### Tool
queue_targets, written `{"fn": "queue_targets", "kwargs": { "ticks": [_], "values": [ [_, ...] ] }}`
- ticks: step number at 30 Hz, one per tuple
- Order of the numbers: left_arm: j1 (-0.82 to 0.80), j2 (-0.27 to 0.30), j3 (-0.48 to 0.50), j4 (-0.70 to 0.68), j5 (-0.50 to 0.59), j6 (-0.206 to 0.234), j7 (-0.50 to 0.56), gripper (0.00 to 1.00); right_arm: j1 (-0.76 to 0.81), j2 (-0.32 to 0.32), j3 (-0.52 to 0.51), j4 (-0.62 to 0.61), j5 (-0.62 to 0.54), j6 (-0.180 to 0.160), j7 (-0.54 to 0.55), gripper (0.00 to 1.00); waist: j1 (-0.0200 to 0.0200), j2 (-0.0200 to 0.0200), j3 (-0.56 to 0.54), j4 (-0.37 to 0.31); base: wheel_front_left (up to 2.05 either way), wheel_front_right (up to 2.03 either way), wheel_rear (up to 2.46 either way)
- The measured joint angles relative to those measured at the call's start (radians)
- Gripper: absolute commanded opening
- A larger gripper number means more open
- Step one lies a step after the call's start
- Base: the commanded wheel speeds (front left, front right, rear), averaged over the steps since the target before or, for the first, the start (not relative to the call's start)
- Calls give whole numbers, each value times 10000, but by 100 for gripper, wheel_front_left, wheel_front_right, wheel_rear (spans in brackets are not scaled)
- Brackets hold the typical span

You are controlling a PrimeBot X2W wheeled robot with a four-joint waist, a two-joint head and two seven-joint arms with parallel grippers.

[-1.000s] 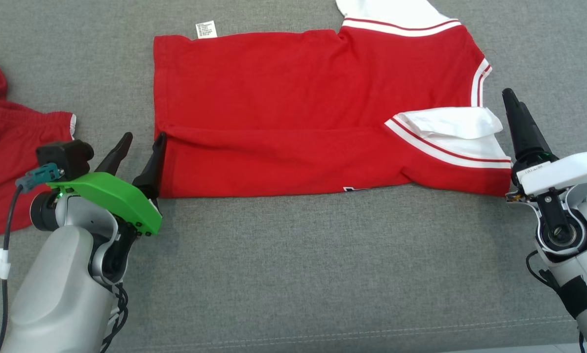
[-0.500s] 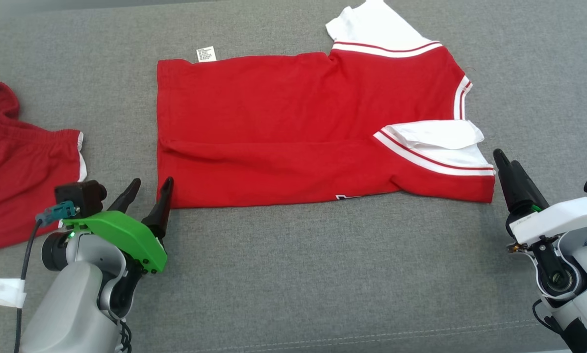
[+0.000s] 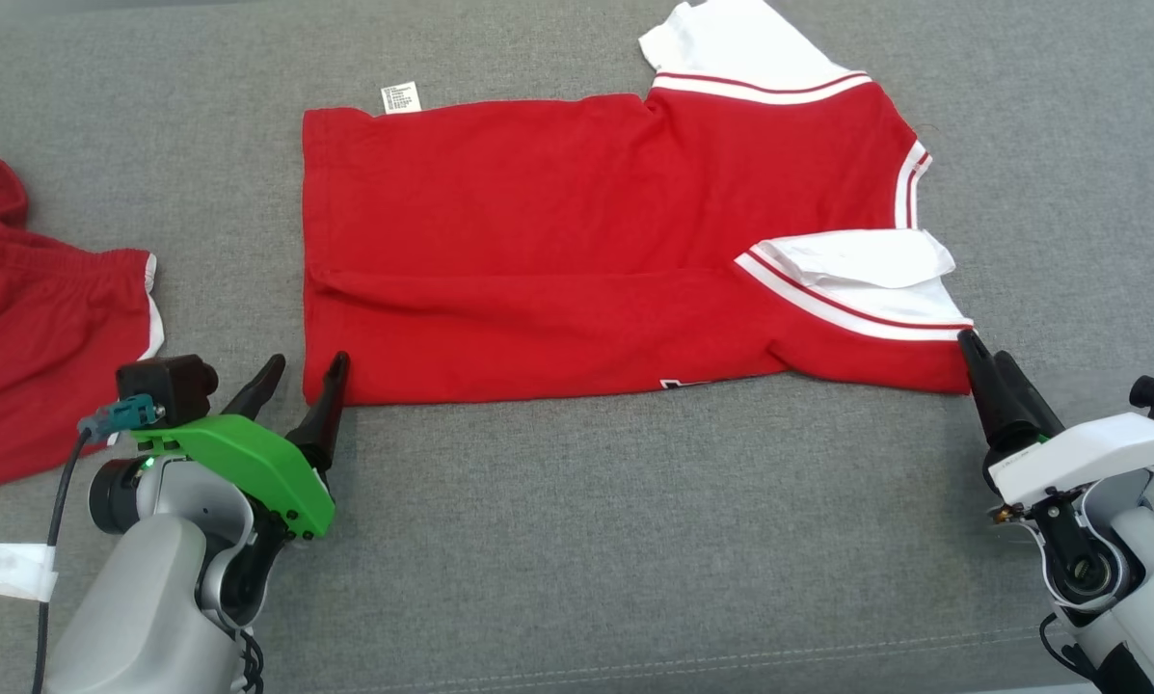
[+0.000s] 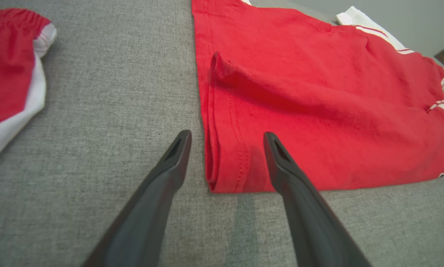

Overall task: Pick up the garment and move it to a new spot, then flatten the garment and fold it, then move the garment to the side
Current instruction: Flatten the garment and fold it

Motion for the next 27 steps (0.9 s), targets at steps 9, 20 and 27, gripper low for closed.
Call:
{"fn": "queue_targets", "kwargs": {
  "ticks": [9,20,27],
  "values": [
    [-22,-102,0,92,-104,2,90,100,-345,267,75,247,54,0,13,100,0,0,176,53,0,0,0],
    [-127,-207,-17,207,-299,0,389,100,-657,357,186,531,173,0,136,87,0,0,288,118,0,0,0],
    [-207,-211,-38,251,-370,-2,598,0,-840,416,320,522,261,0,236,0,0,0,322,112,0,0,0]
  ]
}}
